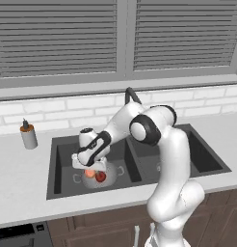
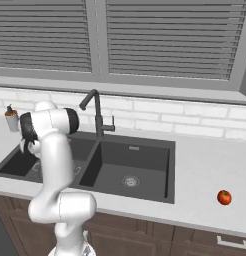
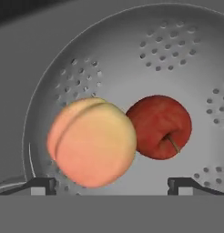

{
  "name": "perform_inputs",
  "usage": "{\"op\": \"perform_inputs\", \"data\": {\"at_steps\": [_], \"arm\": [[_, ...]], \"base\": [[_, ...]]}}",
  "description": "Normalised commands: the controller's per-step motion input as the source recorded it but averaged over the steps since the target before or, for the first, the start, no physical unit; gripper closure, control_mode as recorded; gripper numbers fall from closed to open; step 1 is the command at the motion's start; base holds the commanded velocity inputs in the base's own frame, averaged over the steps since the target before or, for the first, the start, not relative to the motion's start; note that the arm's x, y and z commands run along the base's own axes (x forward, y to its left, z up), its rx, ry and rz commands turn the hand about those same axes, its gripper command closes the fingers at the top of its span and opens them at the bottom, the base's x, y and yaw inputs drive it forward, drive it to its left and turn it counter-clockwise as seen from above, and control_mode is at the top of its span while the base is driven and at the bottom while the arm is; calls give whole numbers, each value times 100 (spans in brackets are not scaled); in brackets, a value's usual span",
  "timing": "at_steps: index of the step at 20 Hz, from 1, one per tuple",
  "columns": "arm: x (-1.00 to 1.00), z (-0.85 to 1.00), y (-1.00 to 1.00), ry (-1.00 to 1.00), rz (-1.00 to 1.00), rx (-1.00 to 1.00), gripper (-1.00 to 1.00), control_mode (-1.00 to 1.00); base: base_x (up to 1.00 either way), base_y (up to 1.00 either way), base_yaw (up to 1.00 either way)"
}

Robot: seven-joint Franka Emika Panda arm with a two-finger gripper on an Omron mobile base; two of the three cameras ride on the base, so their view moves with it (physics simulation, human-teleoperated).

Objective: Put the colander in the sink, put the apple, peach, apple in the colander, and turn on the sink faucet and pour water over the colander.

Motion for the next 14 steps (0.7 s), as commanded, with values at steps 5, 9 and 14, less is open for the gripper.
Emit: {"op": "perform_inputs", "data": {"at_steps": [5,9,14], "arm": [[-39,64,-12,-15,0,0,-100,-100],[-57,69,-23,-17,0,0,-100,-100],[-56,57,-46,-8,0,0,-100,-100]], "base": [[0,0,0],[0,0,0],[0,0,0]]}}
